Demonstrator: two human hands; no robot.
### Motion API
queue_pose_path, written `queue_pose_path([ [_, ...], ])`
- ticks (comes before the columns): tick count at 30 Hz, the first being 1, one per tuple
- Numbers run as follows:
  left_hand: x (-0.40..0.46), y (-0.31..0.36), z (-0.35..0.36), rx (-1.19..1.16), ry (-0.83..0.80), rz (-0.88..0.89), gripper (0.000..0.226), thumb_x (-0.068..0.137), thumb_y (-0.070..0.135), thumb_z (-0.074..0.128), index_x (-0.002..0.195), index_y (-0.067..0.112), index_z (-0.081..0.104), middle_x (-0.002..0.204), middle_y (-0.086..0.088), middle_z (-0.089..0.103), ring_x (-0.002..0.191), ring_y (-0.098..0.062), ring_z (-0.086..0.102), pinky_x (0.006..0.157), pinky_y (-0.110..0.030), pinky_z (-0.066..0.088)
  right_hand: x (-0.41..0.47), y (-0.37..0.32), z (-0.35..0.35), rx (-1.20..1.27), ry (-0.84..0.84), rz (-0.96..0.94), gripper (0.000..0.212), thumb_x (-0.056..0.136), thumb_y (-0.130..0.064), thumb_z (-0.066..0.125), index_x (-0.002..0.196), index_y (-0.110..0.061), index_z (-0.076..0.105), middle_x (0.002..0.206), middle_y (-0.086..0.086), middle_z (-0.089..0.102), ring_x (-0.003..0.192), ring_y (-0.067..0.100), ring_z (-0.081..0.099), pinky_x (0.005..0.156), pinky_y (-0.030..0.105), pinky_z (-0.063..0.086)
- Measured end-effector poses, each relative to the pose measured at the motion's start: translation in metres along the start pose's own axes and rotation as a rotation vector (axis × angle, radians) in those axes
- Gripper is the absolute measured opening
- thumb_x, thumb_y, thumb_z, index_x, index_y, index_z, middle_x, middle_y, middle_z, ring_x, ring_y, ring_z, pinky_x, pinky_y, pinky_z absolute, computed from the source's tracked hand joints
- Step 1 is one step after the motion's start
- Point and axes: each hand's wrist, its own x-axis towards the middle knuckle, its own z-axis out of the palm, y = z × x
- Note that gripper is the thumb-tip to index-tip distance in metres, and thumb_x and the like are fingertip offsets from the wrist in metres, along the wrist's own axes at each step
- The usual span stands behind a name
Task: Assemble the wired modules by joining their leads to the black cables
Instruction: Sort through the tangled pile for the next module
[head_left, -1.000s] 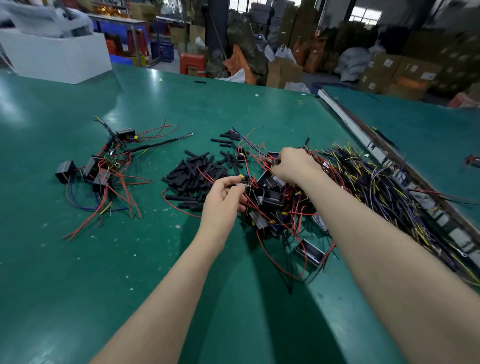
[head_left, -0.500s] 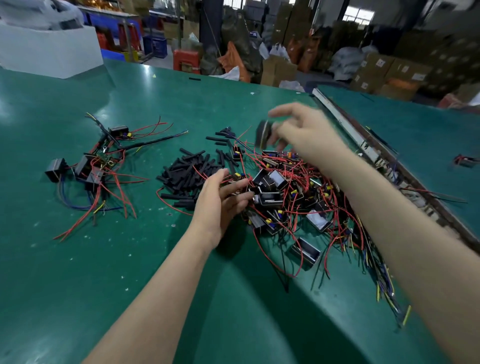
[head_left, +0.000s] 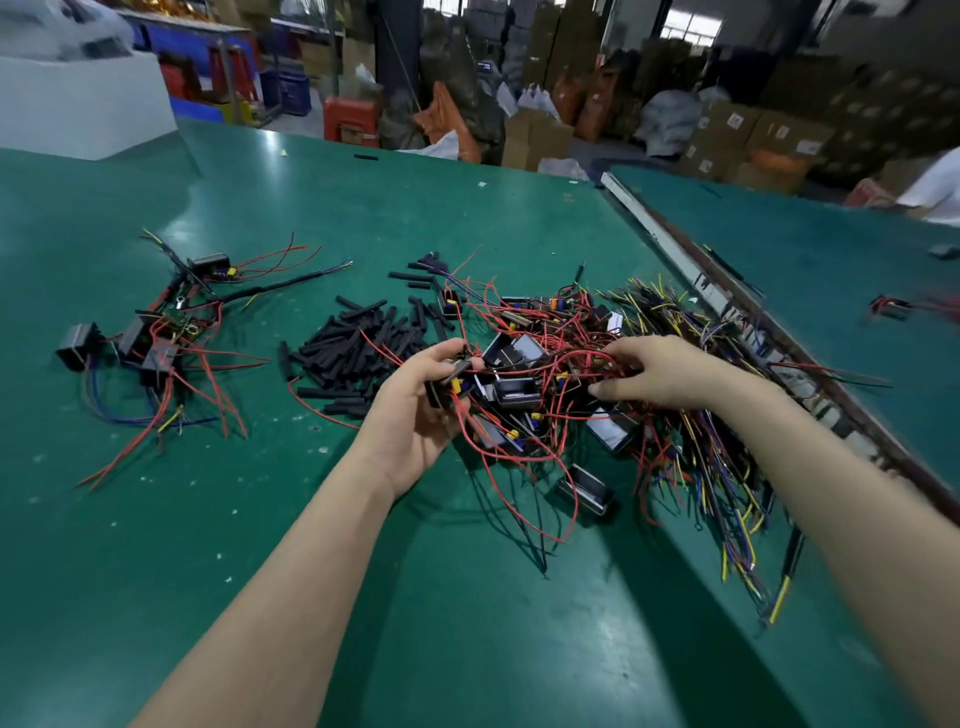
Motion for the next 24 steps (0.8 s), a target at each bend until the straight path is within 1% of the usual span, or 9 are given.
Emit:
queue_pose_path([
  [3, -0.002, 0.001, 0.001, -0.019, -0.035, 0.015, 0.022, 0.093, 0.010, 0.043, 0.106, 0.015, 0.060, 0.089, -0.003, 0.071, 0.055, -0.012, 0.051, 0.049, -0.019, 0.047, 0.000, 0.008, -0.002, -0.026, 0.148, -0.018, 0.032, 0.087, -0.058, 0.058, 0.101, -0.029, 0.061, 0.099, -0.003, 0.063, 0.102, 0.026, 0.056, 0.096, 0.047, 0.043],
  [5, -0.003, 0.000, 0.002, 0.005, -0.027, 0.022, 0.022, 0.093, 0.009, 0.042, 0.104, 0.016, 0.060, 0.089, -0.002, 0.072, 0.051, -0.012, 0.051, 0.049, -0.019, 0.047, -0.003, 0.012, -0.008, 0.052, 0.277, -0.052, 0.030, 0.088, -0.057, 0.056, 0.090, -0.028, 0.062, 0.079, -0.006, 0.060, 0.081, 0.019, 0.055, 0.085, 0.041, 0.047],
  [9, -0.002, 0.002, 0.001, -0.096, 0.033, 0.059, 0.021, 0.090, 0.010, 0.040, 0.097, 0.013, 0.060, 0.083, -0.004, 0.068, 0.047, -0.011, 0.048, 0.044, -0.019, 0.042, -0.021, 0.016, -0.025, 0.268, 0.222, -0.175, 0.028, 0.077, -0.056, 0.064, 0.087, -0.030, 0.070, 0.078, -0.012, 0.067, 0.073, 0.004, 0.059, 0.064, 0.013, 0.043],
  [11, 0.000, 0.005, -0.001, -0.156, 0.065, 0.080, 0.020, 0.091, 0.012, 0.039, 0.098, 0.015, 0.058, 0.083, -0.004, 0.068, 0.045, -0.012, 0.046, 0.044, -0.018, 0.040, -0.029, 0.016, -0.033, 0.349, 0.251, -0.204, 0.029, 0.076, -0.057, 0.061, 0.083, -0.030, 0.070, 0.071, -0.015, 0.068, 0.064, -0.004, 0.059, 0.056, 0.008, 0.041],
  [15, -0.001, 0.004, -0.002, -0.195, 0.043, 0.078, 0.023, 0.091, 0.010, 0.037, 0.099, 0.016, 0.058, 0.081, -0.004, 0.071, 0.045, -0.013, 0.047, 0.046, -0.018, 0.041, -0.020, 0.022, -0.041, 0.559, 0.624, -0.107, 0.026, 0.095, -0.043, 0.054, 0.087, -0.020, 0.064, 0.087, 0.010, 0.070, 0.064, 0.013, 0.051, 0.061, 0.026, 0.038],
  [18, -0.001, 0.006, -0.003, -0.244, 0.040, 0.082, 0.024, 0.091, 0.010, 0.035, 0.099, 0.014, 0.058, 0.078, -0.004, 0.068, 0.044, -0.014, 0.044, 0.047, -0.019, 0.038, -0.009, 0.019, -0.041, 0.544, 0.706, 0.018, 0.032, 0.099, -0.036, 0.048, 0.099, -0.009, 0.064, 0.097, 0.020, 0.069, 0.077, 0.020, 0.052, 0.072, 0.034, 0.041],
  [21, -0.001, 0.005, -0.002, -0.229, 0.042, 0.069, 0.025, 0.091, 0.007, 0.033, 0.098, 0.015, 0.056, 0.076, -0.005, 0.067, 0.044, -0.015, 0.043, 0.047, -0.020, 0.037, -0.002, 0.012, -0.035, 0.592, 0.810, 0.122, 0.035, 0.102, -0.035, 0.040, 0.103, -0.005, 0.059, 0.104, 0.017, 0.066, 0.097, 0.031, 0.059, 0.089, 0.043, 0.047],
  [22, -0.001, 0.004, -0.001, -0.215, 0.034, 0.062, 0.025, 0.091, 0.006, 0.033, 0.098, 0.015, 0.055, 0.076, -0.005, 0.066, 0.044, -0.015, 0.042, 0.047, -0.020, 0.036, -0.001, 0.007, -0.035, 0.718, 0.866, 0.116, 0.031, 0.103, -0.035, 0.038, 0.102, -0.008, 0.055, 0.101, 0.013, 0.066, 0.096, 0.028, 0.063, 0.090, 0.044, 0.048],
  [24, -0.001, 0.002, -0.001, -0.193, 0.022, 0.057, 0.024, 0.090, 0.004, 0.032, 0.097, 0.015, 0.052, 0.076, -0.005, 0.065, 0.043, -0.015, 0.041, 0.046, -0.020, 0.035, 0.001, -0.001, -0.037, 0.972, 1.003, 0.094, 0.023, 0.104, -0.033, 0.036, 0.095, -0.015, 0.048, 0.085, 0.001, 0.062, 0.071, 0.008, 0.066, 0.078, 0.032, 0.052],
])
